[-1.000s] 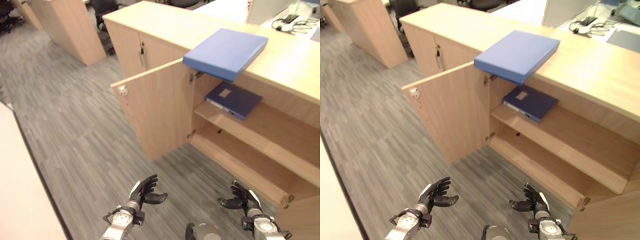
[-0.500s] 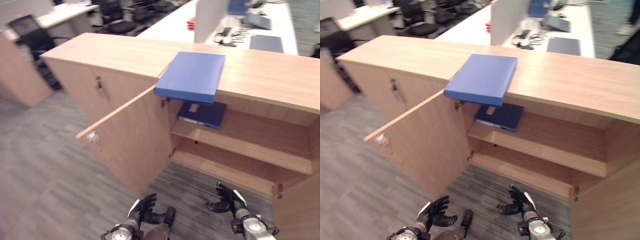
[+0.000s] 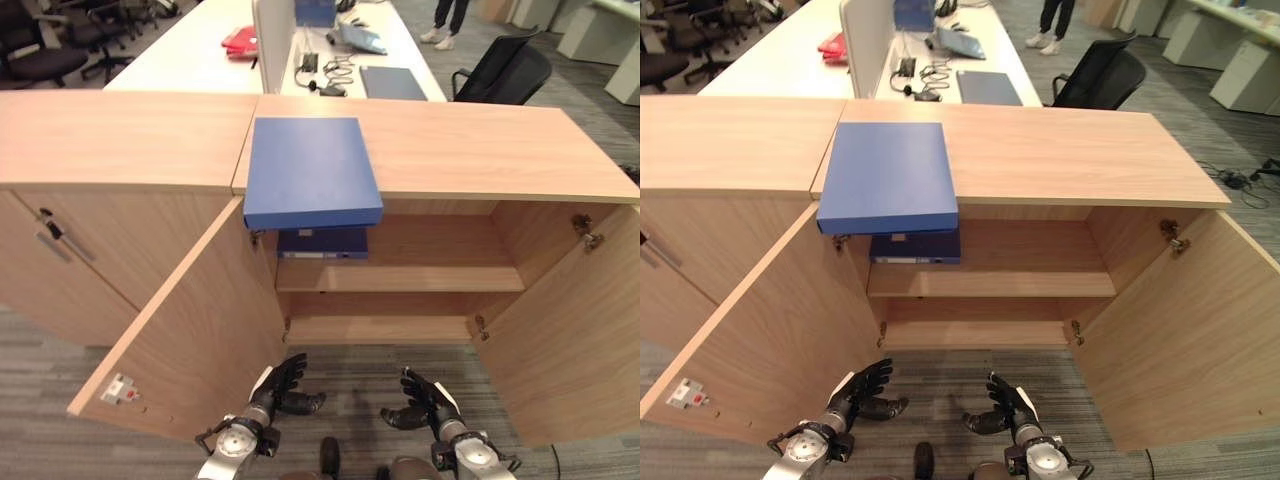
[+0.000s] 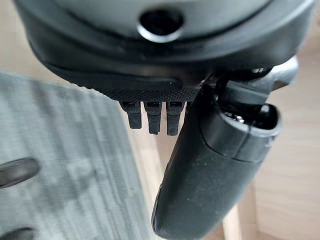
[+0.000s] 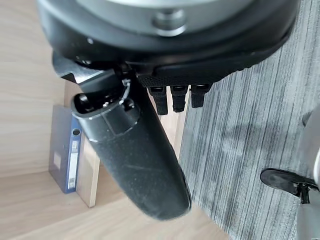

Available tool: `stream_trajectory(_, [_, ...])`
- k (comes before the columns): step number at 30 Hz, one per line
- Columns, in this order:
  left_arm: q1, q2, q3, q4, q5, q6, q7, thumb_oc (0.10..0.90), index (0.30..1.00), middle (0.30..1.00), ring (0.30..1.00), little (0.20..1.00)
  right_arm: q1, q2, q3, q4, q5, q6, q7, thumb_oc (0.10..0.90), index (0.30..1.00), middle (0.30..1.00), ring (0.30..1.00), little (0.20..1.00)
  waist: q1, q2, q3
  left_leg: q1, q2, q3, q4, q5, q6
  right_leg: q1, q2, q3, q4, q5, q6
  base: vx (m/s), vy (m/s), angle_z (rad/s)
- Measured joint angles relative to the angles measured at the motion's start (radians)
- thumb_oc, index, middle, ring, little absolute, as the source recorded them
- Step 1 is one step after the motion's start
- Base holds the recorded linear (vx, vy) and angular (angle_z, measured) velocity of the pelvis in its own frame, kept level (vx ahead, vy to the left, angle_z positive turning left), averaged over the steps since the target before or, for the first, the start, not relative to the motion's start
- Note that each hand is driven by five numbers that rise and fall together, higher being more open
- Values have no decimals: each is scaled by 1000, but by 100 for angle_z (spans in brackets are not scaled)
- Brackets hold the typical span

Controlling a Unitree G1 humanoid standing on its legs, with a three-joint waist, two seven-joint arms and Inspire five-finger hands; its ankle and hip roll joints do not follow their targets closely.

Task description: Put the empty folder in the office cabinet

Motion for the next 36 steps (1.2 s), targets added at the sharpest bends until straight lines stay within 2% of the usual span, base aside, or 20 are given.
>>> stream_trajectory(2, [13, 9, 4, 2, 0, 0, 0, 800, 900, 900, 900, 900, -5, 1, 0, 0, -15, 0, 1, 800, 900, 900, 900, 900, 20, 3, 2, -4, 7, -1, 0, 0, 0, 1, -28, 6, -81, 23, 7, 148, -82, -14])
stream_trajectory(4, [19, 26, 3, 14, 6, 6, 0, 800, 900, 900, 900, 900, -17, 2, -6, 0, -15, 0, 2, 800, 900, 900, 900, 900, 13, 2, 2, -4, 21, -3, 0, -1, -1, 24, -40, 10, -273, 96, 39, 166, -69, -11])
stream_trajectory(8, [17, 16, 8, 10, 15, 4, 2, 800, 900, 900, 900, 900, 1, 1, -32, 5, -20, 1, -7, 800, 900, 900, 900, 900, -15, -6, -1, 34, 41, -5, 0, 0, 0, 46, -78, 35, -360, 160, 46, 201, -113, 0])
stream_trajectory(10, [16, 7, 14, 9, 15, 1, 1, 800, 900, 900, 900, 900, 10, 2, -48, 8, -20, 1, -7, 800, 900, 900, 900, 900, -20, -7, -1, 45, 63, -5, 0, -3, -4, 24, -108, 34, -369, 188, 68, 211, -97, -11])
stream_trajectory(12, [23, 4, 27, 10, 15, 1, 2, 800, 900, 900, 900, 900, 18, 5, -49, 31, -20, 2, -7, 800, 900, 900, 900, 900, -22, -18, -3, 63, 95, -14, -1, -16, -43, 30, -108, 38, -374, 188, 75, 235, -98, 0])
stream_trajectory(13, [21, 11, 29, 11, 15, 0, 1, 800, 900, 900, 900, 900, 27, 7, -50, 43, -20, 3, -7, 800, 900, 900, 900, 900, -24, -37, -3, 75, 107, -27, -2, -17, -87, 50, -107, 42, -374, 180, 89, 241, -107, 28])
stream_trajectory(14, [21, -3, 34, 19, 15, 2, 3, 800, 900, 900, 900, 900, 31, 1, -55, 58, -20, 10, -7, 800, 900, 900, 900, 900, -36, -30, -3, 84, 140, -44, -2, -26, -118, 62, -76, 44, -373, 229, 88, 262, -116, 44])
stream_trajectory(15, [24, -23, 30, 22, 16, 2, -2, 800, 900, 900, 900, 900, 41, -9, -74, 75, -20, 18, -8, 800, 900, 900, 900, 900, -47, -31, -1, 108, 150, -76, 5, -33, -133, 88, -43, 51, -379, 244, 74, 268, -139, 24])
stream_trajectory(17, [35, -62, 31, 19, 16, 1, -3, 800, 900, 900, 900, 900, 56, -52, -82, 71, -19, 19, -11, 800, 900, 900, 900, 900, -50, -14, -9, 144, 148, -92, 2, -45, -143, 110, -20, 53, -372, 247, 70, 230, -173, 10])
stream_trajectory(18, [38, -100, 30, 19, 16, -3, -3, 800, 900, 900, 900, 900, 76, -113, -88, 74, -19, 21, -13, 800, 900, 900, 900, 900, -80, 31, -32, 153, 181, -137, 0, -76, -148, 122, 42, 73, -372, 256, 46, 182, -225, 22])
stream_trajectory(19, [34, -112, 32, 20, 15, -4, -1, 800, 900, 900, 900, 900, 78, -130, -92, 74, -19, 25, -14, 800, 900, 900, 900, 900, -78, 33, -37, 153, 191, -144, 0, -86, -142, 122, 55, 72, -369, 255, 4, 114, -169, 24])
stream_trajectory(20, [26, -117, 32, 21, 15, -9, -2, 800, 900, 900, 900, 900, 77, -158, -94, 72, -19, 25, -12, 800, 900, 900, 900, 900, -80, 51, -45, 147, 216, -152, 0, -90, -145, 121, 81, 70, -372, 255, -12, 168, -241, 7])
stream_trajectory(21, [21, -115, 32, 24, 15, -9, 1, 800, 900, 900, 900, 900, 78, -160, -95, 71, -19, 25, -12, 800, 900, 900, 900, 900, -84, 47, -43, 144, 223, -162, 0, -91, -151, 121, 88, 58, -373, 249, -28, 177, -250, 20])
stream_trajectory(23, [20, -119, 29, 42, 14, -9, 2, 800, 900, 900, 900, 900, 78, -166, -83, 81, -19, 25, -6, 800, 900, 900, 900, 900, -97, 62, -45, 132, 254, -201, 5, -93, -157, 116, 124, 39, -338, 223, -68, 205, -315, 43])
stream_trajectory(26, [23, -108, 24, 49, 14, -7, 2, 800, 900, 900, 900, 900, 72, -154, -79, 67, -19, 19, 9, 800, 900, 900, 900, 900, -94, 83, -48, 111, 284, -224, 5, -91, -170, 103, 148, 28, -329, 202, -85, 169, -315, 29])
stream_trajectory(28, [19, -106, 10, 49, 13, -6, 3, 800, 900, 900, 900, 900, 62, -155, -68, 65, -18, 17, 13, 800, 900, 900, 900, 900, -94, 104, -50, 93, 303, -258, 7, -66, -205, 108, 175, 2, -331, 181, -103, 129, -220, 46])
stream_trajectory(30, [13, -105, 11, 47, 7, -7, 2, 800, 900, 900, 900, 900, 50, -153, -64, 68, -18, 17, 19, 800, 900, 900, 900, 900, -85, 108, -50, 79, 304, -268, 7, -34, -216, 111, 182, -13, -341, 183, -104, 111, -156, 39])
stream_trajectory(33, [18, -104, 12, 49, -6, -5, 2, 800, 900, 900, 900, 900, 36, -152, -63, 70, -18, 6, 20, 800, 900, 900, 900, 900, -76, 98, -46, 77, 308, -274, 6, 33, -263, 143, 183, -24, -373, 182, -126, 120, -179, 23])
stream_trajectory(34, [20, -97, 12, 49, -6, -5, 1, 800, 900, 900, 900, 900, 22, -151, -63, 72, -18, 0, 19, 800, 900, 900, 900, 900, -71, 99, -46, 78, 318, -276, 7, 59, -293, 149, 206, -21, -376, 173, -137, 159, -255, 13])
stream_trajectory(36, [7, -82, 13, 49, -7, -6, 0, 800, 900, 900, 900, 900, 21, -142, -63, 72, -18, -4, 19, 800, 900, 900, 900, 900, -72, 77, -41, 63, 315, -277, 7, 122, -328, 155, 206, -20, -381, 165, -149, 85, -148, 32])
